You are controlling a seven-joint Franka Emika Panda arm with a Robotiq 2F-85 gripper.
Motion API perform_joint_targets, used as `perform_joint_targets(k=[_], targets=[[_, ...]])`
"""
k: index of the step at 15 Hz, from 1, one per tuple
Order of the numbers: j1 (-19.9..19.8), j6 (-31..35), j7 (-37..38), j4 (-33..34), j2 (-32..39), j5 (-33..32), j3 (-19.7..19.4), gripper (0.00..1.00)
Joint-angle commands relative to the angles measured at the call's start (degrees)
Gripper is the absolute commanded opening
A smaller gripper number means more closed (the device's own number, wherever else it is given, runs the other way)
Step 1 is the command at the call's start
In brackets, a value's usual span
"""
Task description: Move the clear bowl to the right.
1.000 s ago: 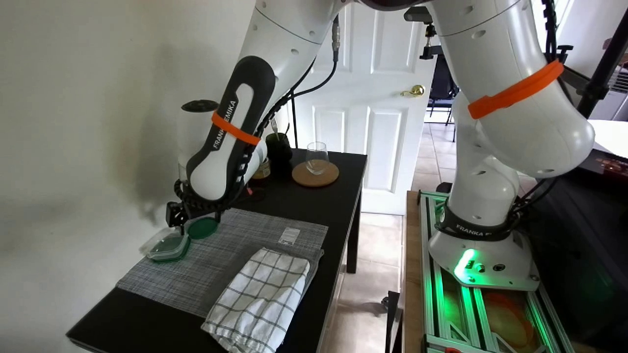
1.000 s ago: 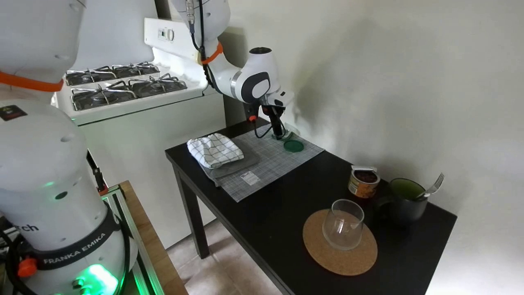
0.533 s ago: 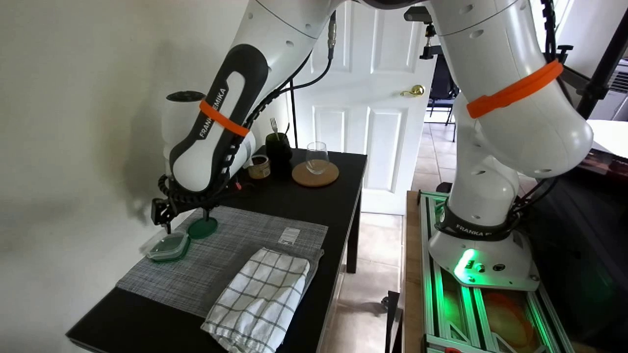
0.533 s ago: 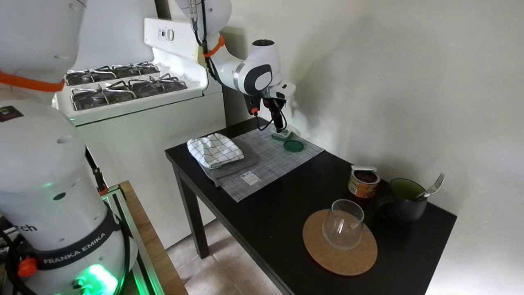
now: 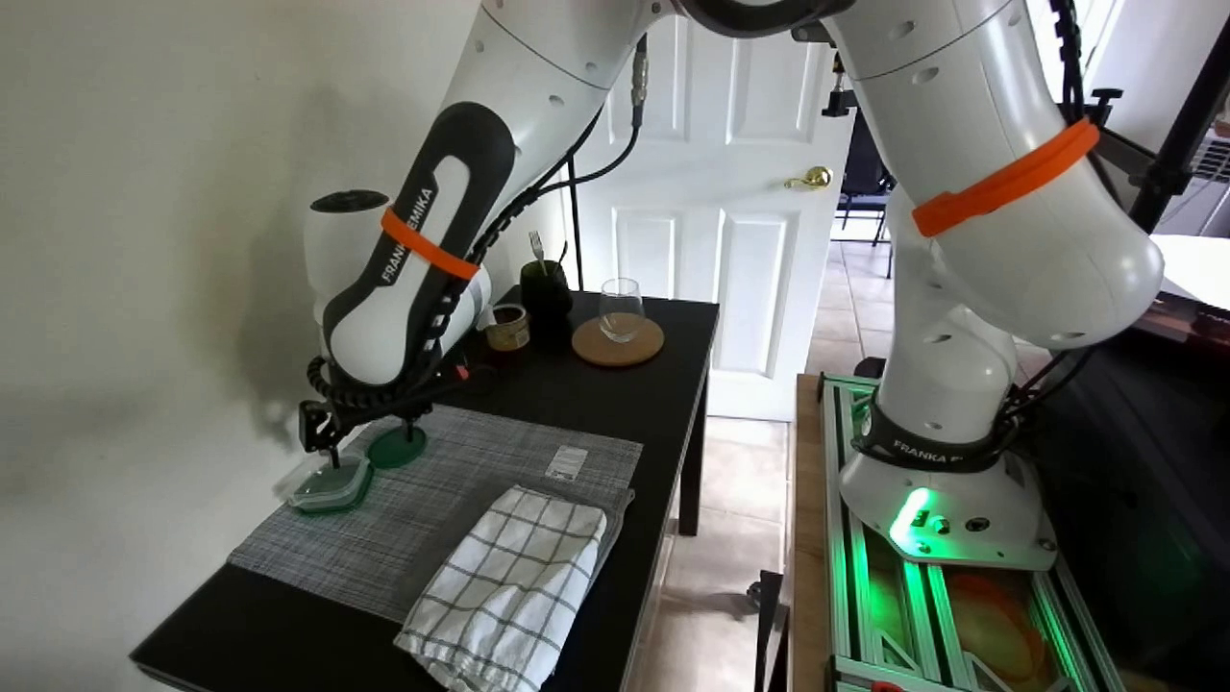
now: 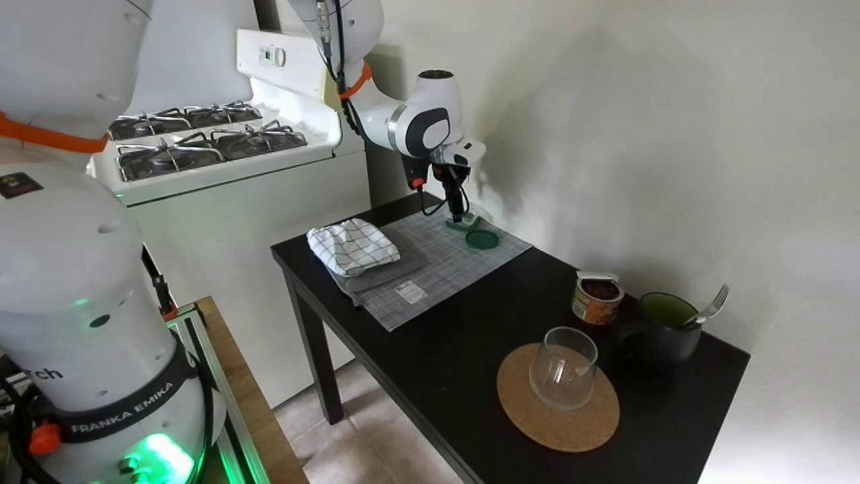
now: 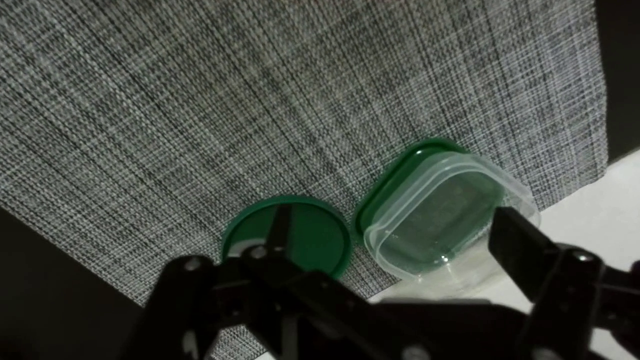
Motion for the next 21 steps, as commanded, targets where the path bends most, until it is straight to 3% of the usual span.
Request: perform_joint_targets(k=[1,6,8,9,12,18,21], targets=[[3.37,-0.76,6.58,3.42,3.24,-3.10,-3.74,1.00],[4.90,0.71,11.22,6.04,6.37,-4.64,-5.01,0.97],[5.30,0.45,12.53,7.04,7.34,-4.88,-5.19,0.86],[5.45,0.55,12.95,7.43,7.79,-4.99,-5.25,0.73],[5.93,0.06,14.05,8.40,8.93,-5.67,-5.57,0.47],[6.69,0.27,15.08,8.02,8.71,-6.66,-6.40,0.02],[7.92,-0.50,14.51,4.65,5.09,-8.64,-7.89,0.00]])
